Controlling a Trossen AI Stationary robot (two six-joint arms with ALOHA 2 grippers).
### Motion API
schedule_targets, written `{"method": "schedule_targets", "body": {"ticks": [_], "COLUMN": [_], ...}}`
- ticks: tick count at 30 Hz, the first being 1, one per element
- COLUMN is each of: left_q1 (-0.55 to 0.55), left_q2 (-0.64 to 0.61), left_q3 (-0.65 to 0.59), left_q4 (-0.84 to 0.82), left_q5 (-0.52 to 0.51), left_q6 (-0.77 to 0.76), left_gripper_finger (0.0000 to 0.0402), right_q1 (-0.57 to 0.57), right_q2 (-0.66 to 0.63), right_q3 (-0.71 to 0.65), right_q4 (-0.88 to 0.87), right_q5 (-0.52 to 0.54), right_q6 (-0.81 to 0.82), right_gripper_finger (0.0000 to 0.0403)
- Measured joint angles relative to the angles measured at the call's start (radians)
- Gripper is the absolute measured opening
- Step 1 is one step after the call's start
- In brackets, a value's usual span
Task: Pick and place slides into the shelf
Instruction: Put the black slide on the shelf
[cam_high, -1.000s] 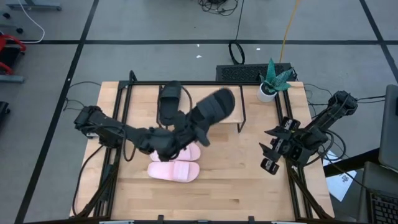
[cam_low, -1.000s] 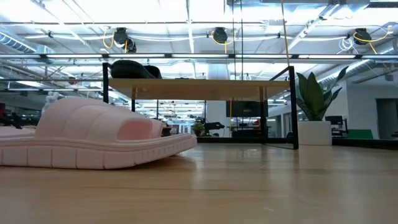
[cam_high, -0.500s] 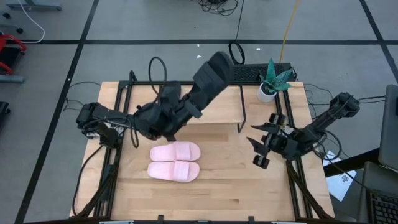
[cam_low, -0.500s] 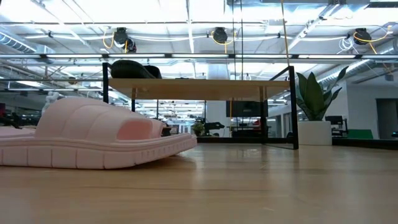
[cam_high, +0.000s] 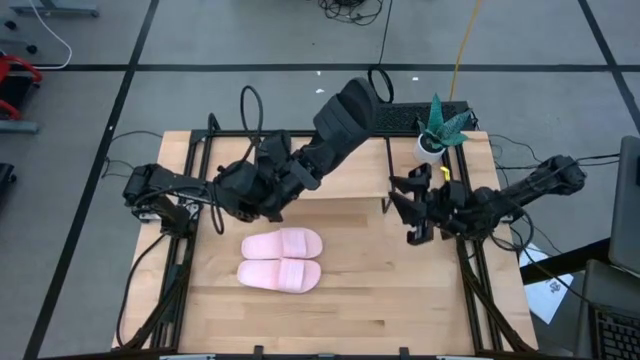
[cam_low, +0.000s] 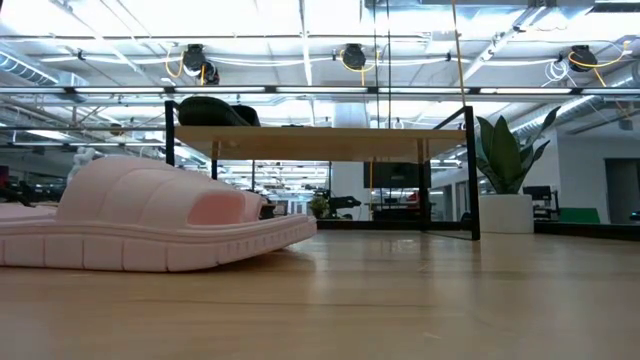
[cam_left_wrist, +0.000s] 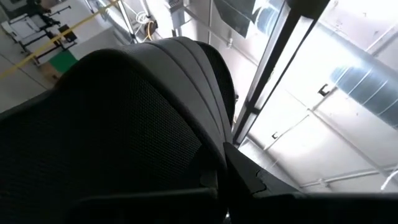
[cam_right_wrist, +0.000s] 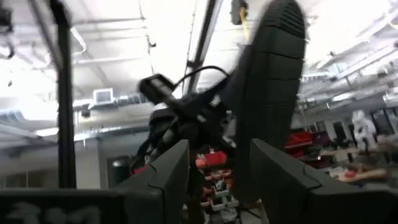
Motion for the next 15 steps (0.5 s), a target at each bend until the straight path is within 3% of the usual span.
{"method": "schedule_targets", "body": {"ticks": [7,15], "left_q1": [-0.008,-0.022], "left_q2": [0.002,0.014], "left_q3": [0.000,0.000], "left_q4": [-0.093,-0.183], "left_q5": [-0.017,-0.061], "left_q6": [-0.002,-0.013], "left_gripper_finger": [0.0000,0.0000], "right_q1": [-0.136,-0.244], "right_q2": [0.000,0.000], "right_q3": [0.000,0.066], "right_q4": [0.039,-0.049], "right_q5": [-0.122,-0.149], "right_q6": [0.223,0.351], "right_gripper_finger": [0.0162,0.0162]}}
